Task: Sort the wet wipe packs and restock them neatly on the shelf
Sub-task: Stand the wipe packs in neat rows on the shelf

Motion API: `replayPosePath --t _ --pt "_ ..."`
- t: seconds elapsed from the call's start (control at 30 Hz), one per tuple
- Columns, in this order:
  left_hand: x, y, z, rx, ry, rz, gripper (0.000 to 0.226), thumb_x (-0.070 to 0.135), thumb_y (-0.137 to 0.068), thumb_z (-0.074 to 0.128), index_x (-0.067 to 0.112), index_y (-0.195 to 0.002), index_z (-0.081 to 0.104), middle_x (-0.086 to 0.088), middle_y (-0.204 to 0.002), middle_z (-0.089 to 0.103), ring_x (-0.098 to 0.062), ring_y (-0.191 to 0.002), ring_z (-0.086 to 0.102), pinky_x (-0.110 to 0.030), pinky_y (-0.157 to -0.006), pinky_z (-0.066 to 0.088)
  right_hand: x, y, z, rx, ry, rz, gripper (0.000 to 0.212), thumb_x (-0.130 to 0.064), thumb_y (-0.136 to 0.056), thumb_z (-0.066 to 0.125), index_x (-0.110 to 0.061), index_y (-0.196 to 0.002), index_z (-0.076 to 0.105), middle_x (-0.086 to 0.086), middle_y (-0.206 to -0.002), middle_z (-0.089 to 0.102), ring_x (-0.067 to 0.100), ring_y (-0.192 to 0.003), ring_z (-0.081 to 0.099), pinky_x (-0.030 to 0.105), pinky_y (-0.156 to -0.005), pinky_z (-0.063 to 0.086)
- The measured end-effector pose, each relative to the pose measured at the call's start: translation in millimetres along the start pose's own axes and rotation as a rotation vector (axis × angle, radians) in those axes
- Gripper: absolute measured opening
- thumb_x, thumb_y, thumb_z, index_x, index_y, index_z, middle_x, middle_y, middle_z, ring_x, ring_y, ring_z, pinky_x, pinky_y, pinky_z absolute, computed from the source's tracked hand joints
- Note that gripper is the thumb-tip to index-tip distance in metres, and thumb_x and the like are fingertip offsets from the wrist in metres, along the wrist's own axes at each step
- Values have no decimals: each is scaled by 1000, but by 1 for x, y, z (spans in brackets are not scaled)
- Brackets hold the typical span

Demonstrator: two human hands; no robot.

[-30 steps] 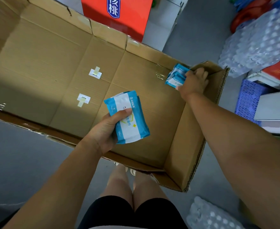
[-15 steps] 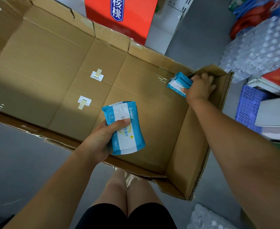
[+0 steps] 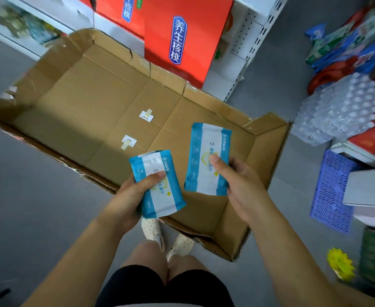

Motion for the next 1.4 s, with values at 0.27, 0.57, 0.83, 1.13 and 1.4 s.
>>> replayPosePath --t 0.27,0.57,0.83,1.13,1.4 --pt "28 61 -31 -95 6 167 117 88 -56 74 26 -150 44 -9 -140 65 -32 -124 66 -52 -97 57 -3 61 108 -51 146 -70 35 -31 -84 77 -10 -108 64 1 -98 77 16 -93 73 28 -76 57" --pt "123 120 -194 -85 9 284 84 63 -75 75 30 -146 42 -4 -134 69 -25 -120 69 -50 -105 52 13 81 312 -147 236 -162 22 -32 -94 69 -12 -100 76 8 -99 77 31 -99 72 47 -89 57" --pt "220 155 -325 -38 13 315 46 34 -83 72 26 -127 60 -7 -115 77 -25 -101 76 -38 -76 64 5 69 465 -219 191 -173 21 -33 -97 63 -16 -106 71 -3 -93 77 11 -82 74 23 -62 55" --pt "306 112 -394 -36 45 127 62 38 -82 74 19 -140 59 -12 -123 74 -31 -106 74 -39 -72 63 -32 3 552 -138 59 -109 34 -36 -95 65 -7 -113 66 12 -106 75 24 -92 73 42 -86 54" --pt "452 70 -447 16 -28 97 55 39 -78 69 12 -126 71 -17 -120 74 -35 -101 74 -46 -92 56 -98 -97 660 -150 9 -194 23 -33 -96 64 -15 -108 72 4 -100 78 23 -96 74 44 -91 58"
Point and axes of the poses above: each hand's wrist, its own y-axis away from the middle knuckle, its own z-axis out of the palm, x = y × z, the point moved 7 cm from there along -y, towards the middle knuckle
